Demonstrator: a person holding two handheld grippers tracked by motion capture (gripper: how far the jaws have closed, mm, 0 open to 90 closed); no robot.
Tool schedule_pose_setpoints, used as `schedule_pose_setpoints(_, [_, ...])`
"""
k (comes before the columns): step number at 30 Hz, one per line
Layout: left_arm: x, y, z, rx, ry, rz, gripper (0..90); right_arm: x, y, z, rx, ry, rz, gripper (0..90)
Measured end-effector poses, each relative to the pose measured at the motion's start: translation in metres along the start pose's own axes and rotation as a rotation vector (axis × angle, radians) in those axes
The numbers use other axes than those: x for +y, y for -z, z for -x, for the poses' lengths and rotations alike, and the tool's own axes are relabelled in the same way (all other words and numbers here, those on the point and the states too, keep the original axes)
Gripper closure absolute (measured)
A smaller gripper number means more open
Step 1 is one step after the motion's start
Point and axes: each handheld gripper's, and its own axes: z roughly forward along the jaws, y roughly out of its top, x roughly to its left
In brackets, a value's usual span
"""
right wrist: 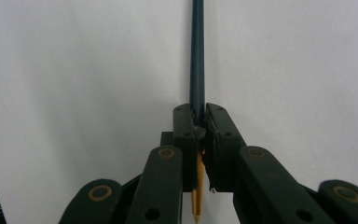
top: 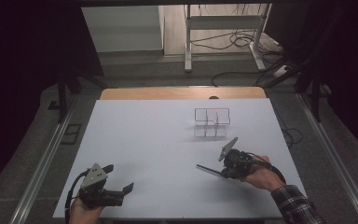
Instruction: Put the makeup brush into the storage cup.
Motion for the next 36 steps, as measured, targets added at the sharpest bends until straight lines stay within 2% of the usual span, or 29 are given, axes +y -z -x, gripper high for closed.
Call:
schedule_pose_setpoints(8, [0.002, 0.0, 0.002, -0.003, -0.006, -0.003, 1.6, -0.001, 0.01, -0.002, -0.001, -0.008, 0.049, 83.1])
schedule_pose_setpoints(12, [0.004, -0.001, 0.004, -0.017, -0.017, 0.001, 0.6, -0.001, 0.015, -0.003, -0.008, -0.002, 0.06, 83.1])
schedule_pose_setpoints(14, [0.005, -0.001, 0.006, -0.037, -0.03, 0.007, 0.2, -0.001, 0.02, -0.005, -0.006, -0.001, 0.079, 83.1])
schedule_pose_setpoints(18, [0.008, -0.003, 0.009, -0.048, -0.054, -0.002, 0.3, 0.0, 0.025, -0.006, -0.006, 0.004, 0.095, 83.1])
schedule_pose_setpoints(20, [0.01, -0.004, 0.011, -0.052, -0.072, -0.01, 0.6, 0.0, 0.028, -0.008, -0.005, 0.009, 0.101, 83.1])
schedule_pose_setpoints(21, [0.012, -0.005, 0.014, -0.052, -0.094, -0.017, 0.9, 0.001, 0.03, -0.009, -0.002, 0.012, 0.109, 83.1])
schedule_pose_setpoints(23, [0.013, -0.006, 0.015, -0.051, -0.105, -0.019, 1.7, 0.002, 0.031, -0.011, -0.001, 0.017, 0.115, 83.1])
schedule_pose_setpoints(24, [0.015, -0.008, 0.017, -0.05, -0.131, -0.029, 2.0, 0.002, 0.032, -0.012, 0.001, 0.02, 0.118, 83.1])
schedule_pose_setpoints(27, [0.018, -0.01, 0.019, -0.05, -0.15, -0.035, 3.3, 0.004, 0.034, -0.016, 0.008, 0.032, 0.123, 83.1])
schedule_pose_setpoints(30, [0.022, -0.013, 0.021, -0.063, -0.168, -0.037, 4.1, 0.006, 0.036, -0.018, 0.012, 0.04, 0.126, 83.1])
schedule_pose_setpoints(35, [0.031, -0.017, 0.025, -0.129, -0.185, -0.036, 6.9, 0.011, 0.039, -0.026, 0.022, 0.067, 0.135, 83.1])
schedule_pose_setpoints(36, [0.031, -0.017, 0.025, -0.129, -0.185, -0.036, 7.5, 0.011, 0.039, -0.026, 0.022, 0.067, 0.135, 83.1])
